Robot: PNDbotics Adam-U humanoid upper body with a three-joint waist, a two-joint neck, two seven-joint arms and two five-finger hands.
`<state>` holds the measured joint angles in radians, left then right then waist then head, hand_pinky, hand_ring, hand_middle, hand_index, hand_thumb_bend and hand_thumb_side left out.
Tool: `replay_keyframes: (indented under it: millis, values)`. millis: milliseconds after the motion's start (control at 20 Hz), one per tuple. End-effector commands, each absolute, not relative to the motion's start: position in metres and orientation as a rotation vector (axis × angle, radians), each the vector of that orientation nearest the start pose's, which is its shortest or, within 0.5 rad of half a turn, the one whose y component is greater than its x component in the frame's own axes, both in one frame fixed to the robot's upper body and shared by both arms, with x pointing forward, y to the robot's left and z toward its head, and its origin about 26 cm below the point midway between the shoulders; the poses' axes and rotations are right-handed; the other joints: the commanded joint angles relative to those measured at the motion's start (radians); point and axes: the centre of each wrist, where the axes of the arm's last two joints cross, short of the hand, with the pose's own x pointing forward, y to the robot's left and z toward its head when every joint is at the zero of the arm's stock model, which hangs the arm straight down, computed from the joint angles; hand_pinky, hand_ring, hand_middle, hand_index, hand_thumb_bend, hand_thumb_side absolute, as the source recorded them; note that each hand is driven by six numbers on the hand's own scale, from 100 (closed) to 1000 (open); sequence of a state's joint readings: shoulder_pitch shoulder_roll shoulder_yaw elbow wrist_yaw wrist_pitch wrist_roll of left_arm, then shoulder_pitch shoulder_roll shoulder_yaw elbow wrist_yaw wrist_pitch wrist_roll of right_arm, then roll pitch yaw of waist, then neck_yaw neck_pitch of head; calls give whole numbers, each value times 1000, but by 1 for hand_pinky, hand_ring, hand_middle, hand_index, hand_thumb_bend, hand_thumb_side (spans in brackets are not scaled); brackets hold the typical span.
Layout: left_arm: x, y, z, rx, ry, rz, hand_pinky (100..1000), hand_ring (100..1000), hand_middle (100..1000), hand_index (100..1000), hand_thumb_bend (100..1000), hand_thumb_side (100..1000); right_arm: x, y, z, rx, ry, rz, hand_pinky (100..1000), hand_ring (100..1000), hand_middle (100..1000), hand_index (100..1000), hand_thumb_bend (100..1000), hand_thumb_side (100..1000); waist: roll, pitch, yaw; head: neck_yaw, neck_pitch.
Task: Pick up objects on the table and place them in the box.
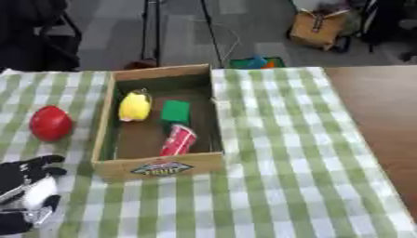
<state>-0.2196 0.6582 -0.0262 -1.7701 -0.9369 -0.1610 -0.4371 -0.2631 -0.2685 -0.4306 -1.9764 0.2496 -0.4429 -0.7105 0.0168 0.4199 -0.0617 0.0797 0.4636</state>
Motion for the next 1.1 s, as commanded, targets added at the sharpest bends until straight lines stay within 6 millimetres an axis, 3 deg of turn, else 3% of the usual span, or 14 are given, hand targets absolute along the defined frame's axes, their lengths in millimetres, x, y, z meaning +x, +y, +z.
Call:
replay_keyframes:
  millis: [50, 150, 200, 350, 400, 500, 650, 700, 1100]
  values:
    - [314, 350, 150, 990, -1246, -1621, 283, 668, 821, 720, 100, 706, 275, -364, 213, 1147, 2967, 741, 552, 529, 460, 532, 100, 655, -6, -10, 0, -1, -13]
    - [314, 350, 150, 983, -1247, -1616, 277, 661, 797, 720, 100, 710, 275, -364, 213, 1146, 2968, 741, 552, 529, 460, 532, 100, 656, -6, -11, 0, -1, -14]
    - [314, 350, 150, 976, -1249, -1610, 246, 629, 716, 717, 100, 723, 275, -364, 213, 1145, 2968, 742, 552, 529, 459, 531, 100, 653, -7, -11, 0, -1, -15]
    - [314, 351, 149, 961, -1263, -1594, 240, 627, 711, 739, 100, 741, 275, -364, 214, 1143, 2968, 742, 552, 529, 458, 531, 100, 654, -7, -10, 0, -1, -15]
    - [314, 350, 150, 961, -1274, -1594, 248, 645, 738, 805, 100, 774, 275, -364, 214, 1143, 2968, 742, 553, 528, 457, 530, 100, 653, -8, -10, 0, -1, -14]
    - [313, 349, 152, 968, -1300, -1603, 280, 663, 771, 848, 100, 772, 275, -364, 214, 1140, 2969, 741, 552, 528, 457, 530, 100, 653, -8, -10, 0, 0, -14]
    - [309, 348, 152, 999, -1358, -1615, 264, 629, 776, 853, 100, 747, 275, -364, 214, 1138, 2969, 742, 553, 527, 456, 530, 100, 654, -9, -9, -1, 0, -14]
    - [309, 349, 151, 1011, -1375, -1617, 217, 603, 773, 839, 100, 726, 275, -364, 214, 1138, 2968, 742, 553, 527, 456, 530, 100, 654, -9, -9, -2, -1, -14]
    - [306, 361, 130, 1071, -1376, -1642, 200, 602, 776, 777, 100, 678, 276, -363, 215, 1131, 2966, 749, 552, 525, 454, 530, 100, 649, -11, -7, -3, -3, -17]
